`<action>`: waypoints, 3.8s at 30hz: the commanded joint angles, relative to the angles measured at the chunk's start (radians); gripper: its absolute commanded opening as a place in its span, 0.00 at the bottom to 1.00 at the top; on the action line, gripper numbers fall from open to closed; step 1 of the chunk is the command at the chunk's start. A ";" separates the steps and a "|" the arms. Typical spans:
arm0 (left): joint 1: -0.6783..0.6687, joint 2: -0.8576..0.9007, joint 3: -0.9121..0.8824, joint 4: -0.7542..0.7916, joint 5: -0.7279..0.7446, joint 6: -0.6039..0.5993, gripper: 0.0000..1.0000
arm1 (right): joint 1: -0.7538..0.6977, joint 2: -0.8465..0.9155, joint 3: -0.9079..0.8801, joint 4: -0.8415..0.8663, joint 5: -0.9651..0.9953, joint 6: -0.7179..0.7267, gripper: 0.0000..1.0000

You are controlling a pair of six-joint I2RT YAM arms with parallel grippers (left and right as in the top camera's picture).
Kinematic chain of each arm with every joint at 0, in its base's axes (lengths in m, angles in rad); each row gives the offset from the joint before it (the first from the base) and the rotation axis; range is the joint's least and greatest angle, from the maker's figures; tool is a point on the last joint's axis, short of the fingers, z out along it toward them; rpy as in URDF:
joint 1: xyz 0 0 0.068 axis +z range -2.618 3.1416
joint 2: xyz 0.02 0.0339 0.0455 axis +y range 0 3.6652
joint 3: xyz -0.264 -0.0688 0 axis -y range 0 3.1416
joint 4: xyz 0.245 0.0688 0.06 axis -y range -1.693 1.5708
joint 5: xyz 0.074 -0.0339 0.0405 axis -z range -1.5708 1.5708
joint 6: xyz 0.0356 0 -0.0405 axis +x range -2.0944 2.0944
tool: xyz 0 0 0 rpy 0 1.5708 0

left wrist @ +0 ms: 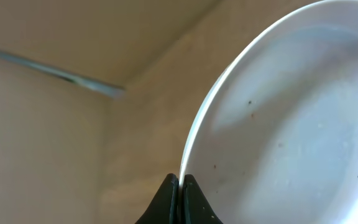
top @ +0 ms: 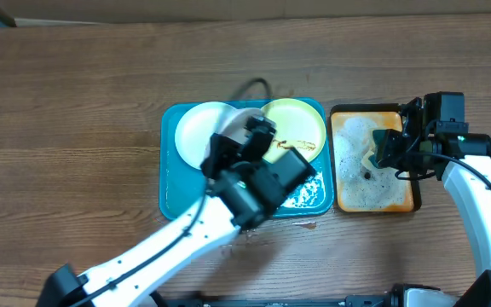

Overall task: Clean dirty plates on tray and stack at the side
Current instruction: 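Place the white plate on the table left of the tray and release, then grip the rim of the next white plate with the left gripper, pull it forward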

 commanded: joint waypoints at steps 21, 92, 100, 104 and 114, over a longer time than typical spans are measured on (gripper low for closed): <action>1.146 -0.046 0.024 0.047 0.958 -0.063 0.04 | 0.000 -0.014 0.018 0.001 0.007 -0.008 0.04; 0.888 0.463 0.024 0.582 1.320 0.303 0.69 | 0.000 -0.014 0.018 -0.033 0.006 -0.008 0.04; 0.888 0.537 0.024 0.575 1.342 0.248 0.52 | 0.000 -0.014 0.018 -0.041 0.006 -0.008 0.04; 0.888 0.543 0.024 0.570 1.372 0.247 0.29 | 0.000 -0.014 0.018 -0.040 0.006 -0.008 0.04; 0.890 0.542 0.024 0.446 1.368 0.247 0.04 | 0.000 -0.014 0.018 -0.042 0.006 -0.008 0.04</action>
